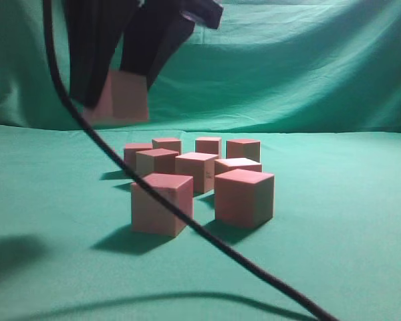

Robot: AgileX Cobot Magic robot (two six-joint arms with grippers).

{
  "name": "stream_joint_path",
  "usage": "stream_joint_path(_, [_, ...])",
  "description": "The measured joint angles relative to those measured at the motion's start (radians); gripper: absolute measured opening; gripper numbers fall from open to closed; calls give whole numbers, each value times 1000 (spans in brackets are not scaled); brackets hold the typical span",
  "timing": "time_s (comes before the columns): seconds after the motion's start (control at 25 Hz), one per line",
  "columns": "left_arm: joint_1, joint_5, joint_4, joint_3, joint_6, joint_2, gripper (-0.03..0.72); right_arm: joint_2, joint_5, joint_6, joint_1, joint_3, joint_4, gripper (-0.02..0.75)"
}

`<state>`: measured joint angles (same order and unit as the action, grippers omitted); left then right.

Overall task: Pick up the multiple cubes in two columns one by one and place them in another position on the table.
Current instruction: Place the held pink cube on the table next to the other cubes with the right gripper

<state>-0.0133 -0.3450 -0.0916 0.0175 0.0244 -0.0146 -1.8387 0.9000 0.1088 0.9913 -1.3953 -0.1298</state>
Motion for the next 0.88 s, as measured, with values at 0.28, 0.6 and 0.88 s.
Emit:
stream_joint_path(0.28, [0,0,0,0,0,0,0,-78,-78,0,0,19,-46,258])
stream_joint_path(0.6, [0,0,0,0,0,0,0,-144,-155,0,0,22,-58,258])
stream_joint_path(0.88, [0,0,0,0,0,0,0,-159,-172,-17,0,22,-77,258])
